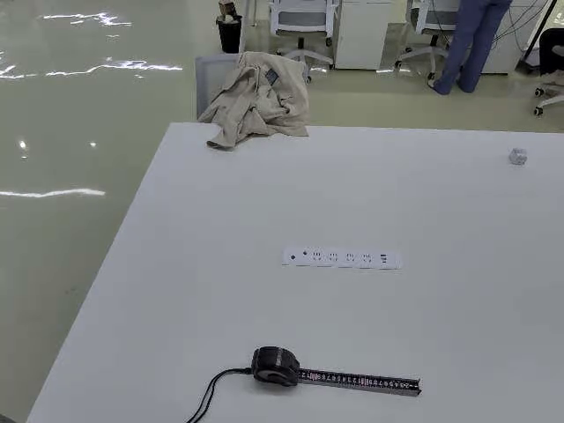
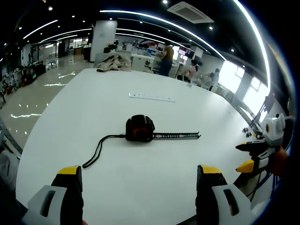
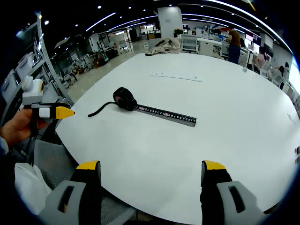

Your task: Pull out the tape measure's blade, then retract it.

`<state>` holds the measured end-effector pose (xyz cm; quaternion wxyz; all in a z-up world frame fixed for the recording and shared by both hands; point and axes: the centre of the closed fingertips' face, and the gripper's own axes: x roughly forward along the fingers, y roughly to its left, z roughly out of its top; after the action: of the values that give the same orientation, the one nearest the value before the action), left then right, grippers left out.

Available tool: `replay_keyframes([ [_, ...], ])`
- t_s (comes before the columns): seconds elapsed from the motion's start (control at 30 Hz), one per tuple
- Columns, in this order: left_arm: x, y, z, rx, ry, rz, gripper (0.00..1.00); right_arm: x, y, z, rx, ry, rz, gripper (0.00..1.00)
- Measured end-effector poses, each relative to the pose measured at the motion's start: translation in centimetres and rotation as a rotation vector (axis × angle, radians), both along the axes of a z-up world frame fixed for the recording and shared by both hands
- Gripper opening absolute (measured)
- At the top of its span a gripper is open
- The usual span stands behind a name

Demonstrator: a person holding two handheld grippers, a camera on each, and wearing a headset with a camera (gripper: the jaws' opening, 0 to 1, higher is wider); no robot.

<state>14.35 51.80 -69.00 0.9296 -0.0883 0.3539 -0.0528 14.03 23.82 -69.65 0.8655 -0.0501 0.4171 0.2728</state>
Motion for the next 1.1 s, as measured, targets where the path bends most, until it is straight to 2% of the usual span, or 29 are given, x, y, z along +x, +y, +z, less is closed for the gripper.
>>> replay_keyframes([
  [0.17,0.0,-0.1,-0.1,-0.002,0.003,0.002,0.99,0.2,0.1,-0.1,0.000,-0.001,0.004,0.90],
  [0.77,1.4,-0.4,-0.7,0.014,0.007,0.011,0.98,1.4,0.3,-0.8,-0.005,-0.007,0.004,0.89],
  [1.1,2.9,-0.8,-1.1,0.016,0.005,0.019,0.97,2.4,0.1,-1.3,-0.016,-0.009,0.013,0.88],
])
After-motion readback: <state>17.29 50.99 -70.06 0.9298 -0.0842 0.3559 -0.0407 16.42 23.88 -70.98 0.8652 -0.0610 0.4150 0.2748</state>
